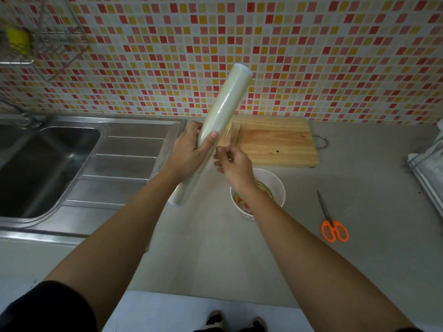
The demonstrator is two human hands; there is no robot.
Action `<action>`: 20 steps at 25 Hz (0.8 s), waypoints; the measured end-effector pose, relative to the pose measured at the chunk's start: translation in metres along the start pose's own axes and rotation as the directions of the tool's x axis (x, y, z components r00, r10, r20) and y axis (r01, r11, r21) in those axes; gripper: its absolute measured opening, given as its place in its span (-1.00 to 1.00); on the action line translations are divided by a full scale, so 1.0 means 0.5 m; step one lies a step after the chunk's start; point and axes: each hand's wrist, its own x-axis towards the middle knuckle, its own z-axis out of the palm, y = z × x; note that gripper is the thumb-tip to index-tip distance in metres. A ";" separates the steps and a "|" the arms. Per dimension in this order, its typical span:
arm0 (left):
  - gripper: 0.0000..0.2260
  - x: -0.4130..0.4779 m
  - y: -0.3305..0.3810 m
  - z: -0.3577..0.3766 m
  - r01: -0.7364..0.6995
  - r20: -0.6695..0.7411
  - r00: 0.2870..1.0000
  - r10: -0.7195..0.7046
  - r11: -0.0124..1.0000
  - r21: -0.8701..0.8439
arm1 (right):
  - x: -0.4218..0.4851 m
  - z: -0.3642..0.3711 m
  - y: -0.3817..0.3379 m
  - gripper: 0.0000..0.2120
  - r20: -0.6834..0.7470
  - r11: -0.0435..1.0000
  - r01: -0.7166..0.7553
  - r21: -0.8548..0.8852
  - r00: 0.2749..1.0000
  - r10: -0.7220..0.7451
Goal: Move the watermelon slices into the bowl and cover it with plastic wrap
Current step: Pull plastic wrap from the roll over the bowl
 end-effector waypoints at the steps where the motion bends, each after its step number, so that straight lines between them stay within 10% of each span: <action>1: -0.64 -0.001 -0.001 0.000 0.009 0.002 1.000 -0.009 1.000 -0.005 | 0.002 -0.002 0.004 -0.78 -0.009 1.000 0.014 -0.007 1.000 -0.014; 10: -0.58 0.033 0.004 -0.020 0.109 0.070 0.992 -0.103 0.991 -0.083 | -0.025 0.004 0.028 -0.67 0.135 0.974 -0.196 0.112 0.974 0.180; 20: -0.63 0.043 0.028 -0.031 0.035 0.078 0.997 -0.030 0.997 -0.071 | -0.034 0.018 0.023 -0.91 0.160 0.997 -0.079 0.010 0.984 0.076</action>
